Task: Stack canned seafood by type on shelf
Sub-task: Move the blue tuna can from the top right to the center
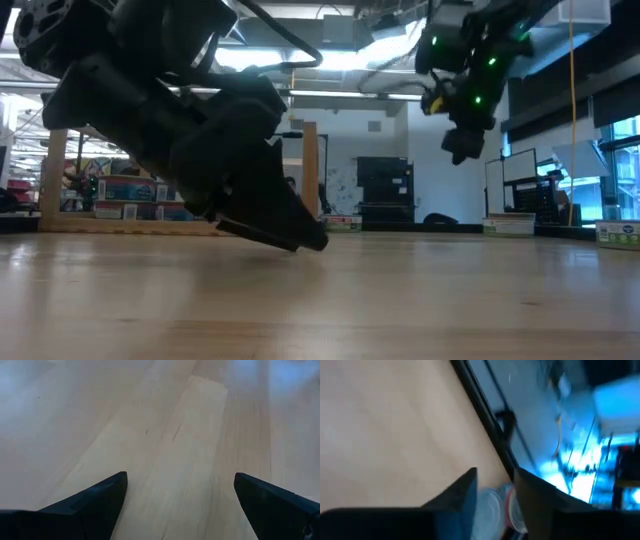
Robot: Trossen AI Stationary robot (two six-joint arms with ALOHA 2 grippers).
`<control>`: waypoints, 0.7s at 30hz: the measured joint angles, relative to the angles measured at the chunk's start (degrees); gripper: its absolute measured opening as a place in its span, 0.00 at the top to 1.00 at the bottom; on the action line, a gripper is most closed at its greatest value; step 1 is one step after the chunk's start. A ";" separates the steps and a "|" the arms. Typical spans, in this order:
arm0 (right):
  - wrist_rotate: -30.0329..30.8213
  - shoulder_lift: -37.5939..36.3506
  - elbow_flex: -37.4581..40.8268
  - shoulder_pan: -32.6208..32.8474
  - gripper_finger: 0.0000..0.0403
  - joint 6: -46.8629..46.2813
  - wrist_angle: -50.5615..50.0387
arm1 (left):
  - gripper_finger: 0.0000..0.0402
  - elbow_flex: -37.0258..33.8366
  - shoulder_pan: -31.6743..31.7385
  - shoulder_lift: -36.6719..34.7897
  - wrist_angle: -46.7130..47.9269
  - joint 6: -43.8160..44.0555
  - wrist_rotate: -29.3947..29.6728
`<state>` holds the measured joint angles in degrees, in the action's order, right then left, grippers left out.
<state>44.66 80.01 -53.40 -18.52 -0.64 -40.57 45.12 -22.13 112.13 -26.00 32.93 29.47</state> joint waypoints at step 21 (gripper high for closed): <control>-18.74 8.96 -4.51 -39.72 0.98 3.93 1.82 | 0.10 0.02 0.10 -0.17 -0.02 0.18 -0.36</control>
<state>25.92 88.96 -57.91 -58.24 3.29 -38.75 45.15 -22.03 111.96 -26.02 33.11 29.10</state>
